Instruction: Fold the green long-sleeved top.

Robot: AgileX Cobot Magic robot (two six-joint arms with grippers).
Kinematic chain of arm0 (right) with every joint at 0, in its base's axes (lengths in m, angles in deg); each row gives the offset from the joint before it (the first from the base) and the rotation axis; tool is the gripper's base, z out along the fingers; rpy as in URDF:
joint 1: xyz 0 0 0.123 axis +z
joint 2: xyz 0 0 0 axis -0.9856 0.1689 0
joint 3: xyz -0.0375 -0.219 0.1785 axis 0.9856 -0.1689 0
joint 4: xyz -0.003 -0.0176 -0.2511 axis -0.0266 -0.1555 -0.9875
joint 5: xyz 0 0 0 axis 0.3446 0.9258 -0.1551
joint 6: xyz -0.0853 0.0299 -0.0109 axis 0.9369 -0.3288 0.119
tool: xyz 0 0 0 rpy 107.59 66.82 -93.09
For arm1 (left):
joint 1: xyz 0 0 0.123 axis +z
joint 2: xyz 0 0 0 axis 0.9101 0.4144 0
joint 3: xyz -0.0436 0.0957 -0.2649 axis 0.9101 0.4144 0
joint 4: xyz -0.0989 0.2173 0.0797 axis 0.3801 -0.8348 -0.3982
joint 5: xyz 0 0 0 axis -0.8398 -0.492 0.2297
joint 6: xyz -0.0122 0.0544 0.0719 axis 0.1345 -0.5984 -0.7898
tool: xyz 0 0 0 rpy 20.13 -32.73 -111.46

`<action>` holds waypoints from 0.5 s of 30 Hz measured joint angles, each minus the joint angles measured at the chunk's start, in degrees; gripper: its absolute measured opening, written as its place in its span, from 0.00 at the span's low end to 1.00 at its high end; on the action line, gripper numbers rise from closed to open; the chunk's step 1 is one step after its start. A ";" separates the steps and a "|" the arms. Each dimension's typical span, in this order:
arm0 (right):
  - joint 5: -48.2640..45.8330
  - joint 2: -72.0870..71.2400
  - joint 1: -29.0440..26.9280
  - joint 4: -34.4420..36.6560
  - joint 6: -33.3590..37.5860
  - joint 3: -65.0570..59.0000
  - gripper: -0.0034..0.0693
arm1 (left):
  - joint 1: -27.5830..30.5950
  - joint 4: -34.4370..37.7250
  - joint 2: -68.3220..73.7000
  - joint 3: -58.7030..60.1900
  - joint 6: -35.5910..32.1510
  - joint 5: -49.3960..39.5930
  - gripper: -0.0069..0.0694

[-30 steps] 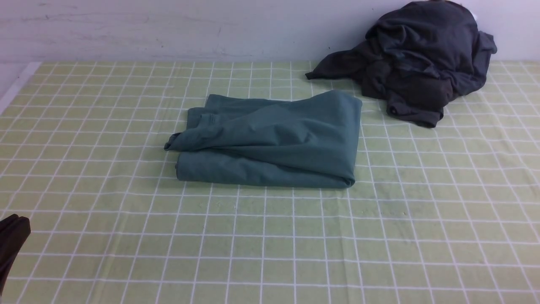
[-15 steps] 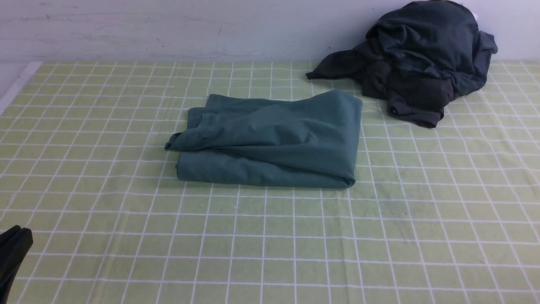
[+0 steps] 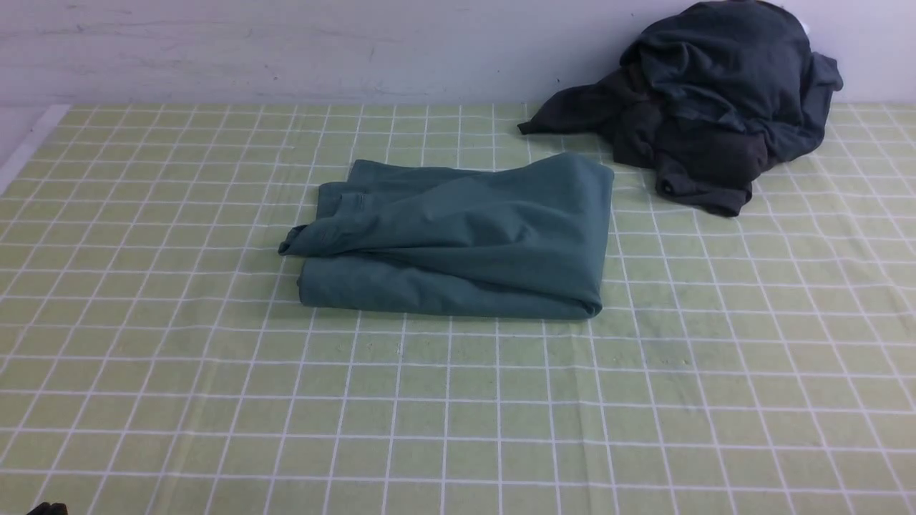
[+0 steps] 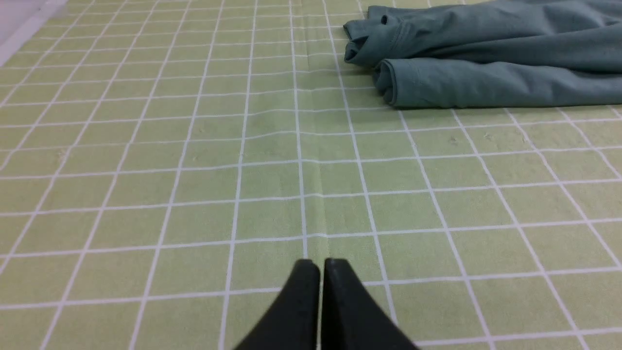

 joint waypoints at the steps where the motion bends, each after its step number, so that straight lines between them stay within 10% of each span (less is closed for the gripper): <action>1: 0.00 0.00 0.00 0.00 0.00 0.00 0.03 | -0.05 0.00 0.00 0.00 0.00 0.00 0.09; 15: 0.00 0.00 0.00 0.00 0.00 0.00 0.03 | -0.05 -0.07 0.00 0.00 0.41 0.00 0.09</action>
